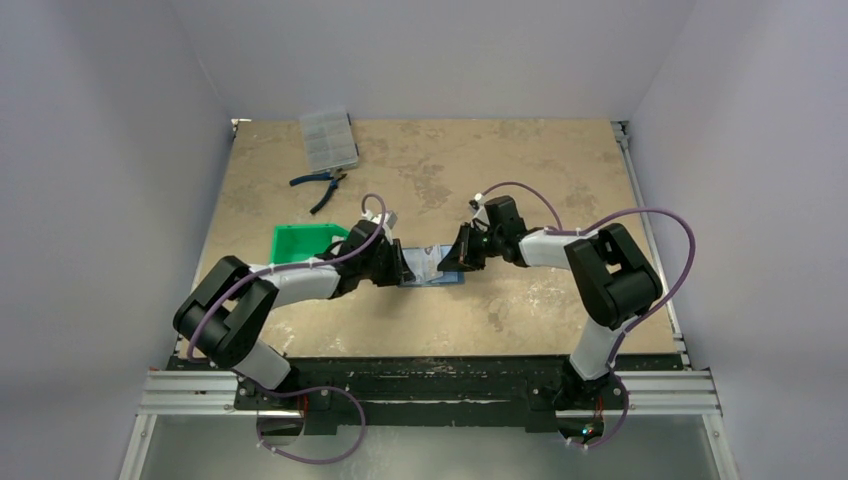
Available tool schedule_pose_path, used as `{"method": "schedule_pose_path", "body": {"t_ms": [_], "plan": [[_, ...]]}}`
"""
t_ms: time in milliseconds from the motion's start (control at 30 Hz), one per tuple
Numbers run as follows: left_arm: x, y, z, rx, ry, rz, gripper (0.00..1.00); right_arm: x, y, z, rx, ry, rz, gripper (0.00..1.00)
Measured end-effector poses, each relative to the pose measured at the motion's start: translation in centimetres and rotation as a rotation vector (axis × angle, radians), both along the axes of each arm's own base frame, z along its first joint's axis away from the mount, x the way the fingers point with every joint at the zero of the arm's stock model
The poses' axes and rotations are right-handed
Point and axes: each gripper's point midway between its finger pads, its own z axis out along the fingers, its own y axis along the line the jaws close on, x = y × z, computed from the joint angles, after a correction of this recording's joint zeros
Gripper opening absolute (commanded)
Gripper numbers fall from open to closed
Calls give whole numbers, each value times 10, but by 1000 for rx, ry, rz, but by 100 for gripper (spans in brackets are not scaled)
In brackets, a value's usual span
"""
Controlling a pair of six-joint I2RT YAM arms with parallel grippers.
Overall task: Put the credit cards into the card holder
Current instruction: Insert the credit card into the card holder.
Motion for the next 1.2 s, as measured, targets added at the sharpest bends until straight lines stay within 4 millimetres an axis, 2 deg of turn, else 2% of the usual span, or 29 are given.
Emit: {"method": "schedule_pose_path", "body": {"t_ms": [67, 233, 367, 433, 600, 733, 767, 967, 1200], "plan": [[-2, 0, 7, -8, -6, -4, 36, 0, 0, 0, 5, -5, 0, 0], [7, -3, 42, -29, -62, -3, 37, 1, 2, -5, 14, -5, 4, 0], [19, -1, 56, 0, -104, 22, 27, -1, 4, -6, 28, 1, 12, 0], [21, 3, 51, 34, -99, 31, 23, 0, 4, -5, 34, -3, 15, 0], [18, 18, 13, 146, -29, 60, 10, -1, 5, -5, 39, -3, 19, 0], [14, 28, -4, 195, -2, 78, 0, -2, 5, -10, 39, 8, 25, 0], [13, 30, -7, 200, 1, 81, 0, -3, 6, -11, 39, 13, 29, 0], [13, 28, -8, 186, -10, 80, 0, -4, 9, -13, 38, 4, 52, 0], [15, 25, -8, 158, -30, 81, 0, -8, 27, -7, 50, -17, 86, 0]]}}
